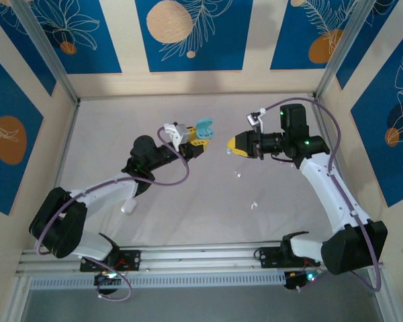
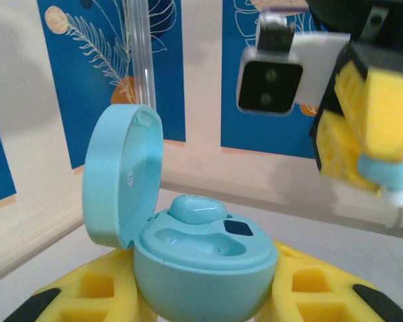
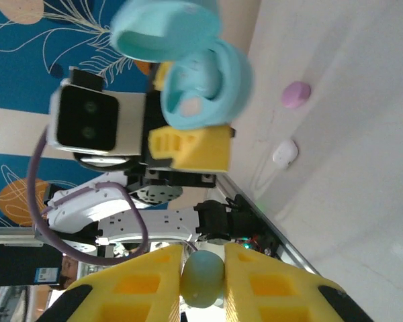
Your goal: Insert wireless bluetooth earbuds into charging case
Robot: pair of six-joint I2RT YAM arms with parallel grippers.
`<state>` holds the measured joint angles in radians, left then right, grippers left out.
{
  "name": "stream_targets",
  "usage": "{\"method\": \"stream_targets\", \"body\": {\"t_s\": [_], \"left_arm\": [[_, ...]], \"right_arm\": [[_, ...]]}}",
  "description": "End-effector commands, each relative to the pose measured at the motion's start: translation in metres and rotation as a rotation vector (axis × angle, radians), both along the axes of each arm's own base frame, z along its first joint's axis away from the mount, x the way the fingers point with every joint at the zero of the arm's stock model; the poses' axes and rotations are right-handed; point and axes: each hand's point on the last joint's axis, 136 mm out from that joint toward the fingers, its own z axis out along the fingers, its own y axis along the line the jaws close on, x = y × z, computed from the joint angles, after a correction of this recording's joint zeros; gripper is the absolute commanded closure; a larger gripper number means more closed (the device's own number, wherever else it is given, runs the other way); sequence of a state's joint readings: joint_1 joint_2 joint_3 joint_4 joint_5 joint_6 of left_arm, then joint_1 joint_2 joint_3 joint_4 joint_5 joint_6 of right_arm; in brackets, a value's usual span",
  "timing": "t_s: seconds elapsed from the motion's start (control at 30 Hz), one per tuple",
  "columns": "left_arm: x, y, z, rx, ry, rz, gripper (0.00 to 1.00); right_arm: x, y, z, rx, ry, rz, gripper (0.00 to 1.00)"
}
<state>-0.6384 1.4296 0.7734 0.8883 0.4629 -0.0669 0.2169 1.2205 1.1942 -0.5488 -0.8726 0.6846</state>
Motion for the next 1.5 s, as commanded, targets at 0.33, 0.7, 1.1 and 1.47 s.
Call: {"method": "stream_targets", "body": {"t_s": [0.33,0.7,1.1,1.47], "left_arm": [[-0.016,-0.028,0.019,-0.03,-0.124,-0.101,0.69],[-0.019,-0.03,0.022,-0.037,-0.116,-0.116,0.69],[-0.02,-0.03,0.029,-0.055,-0.118,-0.123,0.69],[-0.017,-0.027,0.033,-0.07,-0.123,-0.097,0.69]], "right_arm": [[0.017,0.026,0.036,-0.123,-0.252,-0.066,0.79],[0.028,0.047,0.03,-0.173,-0.269,-0.056,0.79],[0.04,0.05,0.014,-0.295,-0.273,-0.102,0.8],[0.031,0.053,0.0,-0.366,-0.24,-0.064,0.79]]}}
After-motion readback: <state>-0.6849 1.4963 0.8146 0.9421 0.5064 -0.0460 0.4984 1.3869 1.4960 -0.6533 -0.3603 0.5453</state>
